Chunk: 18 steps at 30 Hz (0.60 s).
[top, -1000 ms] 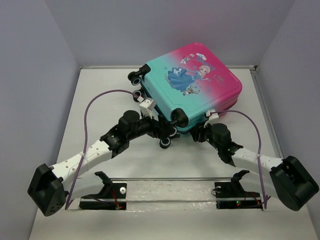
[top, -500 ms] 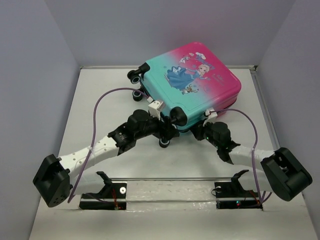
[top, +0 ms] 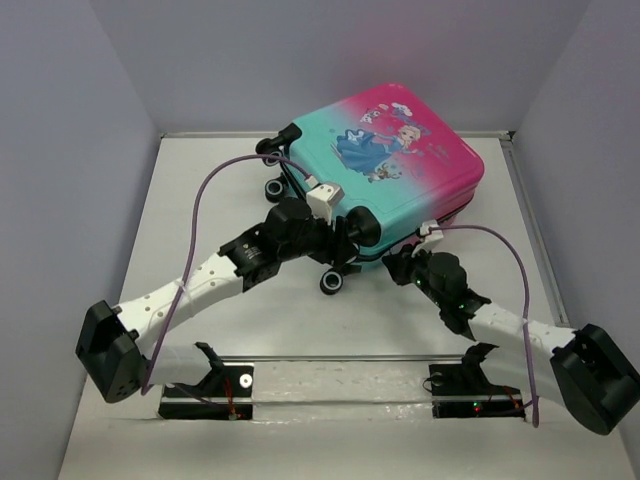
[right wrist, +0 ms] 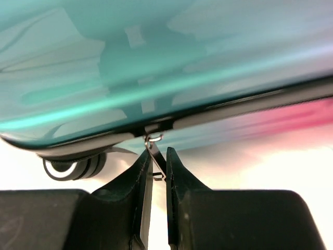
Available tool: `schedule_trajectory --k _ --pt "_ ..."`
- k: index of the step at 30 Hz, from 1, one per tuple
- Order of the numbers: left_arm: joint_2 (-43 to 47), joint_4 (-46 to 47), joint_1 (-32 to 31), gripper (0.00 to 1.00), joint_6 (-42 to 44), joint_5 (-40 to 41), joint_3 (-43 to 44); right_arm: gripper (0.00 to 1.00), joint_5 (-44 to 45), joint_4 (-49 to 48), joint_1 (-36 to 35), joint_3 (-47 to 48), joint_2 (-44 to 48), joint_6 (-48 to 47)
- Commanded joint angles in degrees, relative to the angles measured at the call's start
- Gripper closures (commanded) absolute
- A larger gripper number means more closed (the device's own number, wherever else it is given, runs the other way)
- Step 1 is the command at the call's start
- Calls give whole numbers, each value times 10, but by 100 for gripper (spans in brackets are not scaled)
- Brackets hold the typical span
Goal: Pack the luggage
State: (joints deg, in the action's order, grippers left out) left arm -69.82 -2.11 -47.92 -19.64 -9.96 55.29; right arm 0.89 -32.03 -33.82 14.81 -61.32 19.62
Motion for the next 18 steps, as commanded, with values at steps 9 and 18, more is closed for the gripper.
schedule_trajectory --k 9,18 --pt "-42 102 15 94 -2 77 114 93 150 108 -268 71 -2 78" --pt "-42 125 29 94 -33 10 90 93 279 -137 -365 173 -269 146"
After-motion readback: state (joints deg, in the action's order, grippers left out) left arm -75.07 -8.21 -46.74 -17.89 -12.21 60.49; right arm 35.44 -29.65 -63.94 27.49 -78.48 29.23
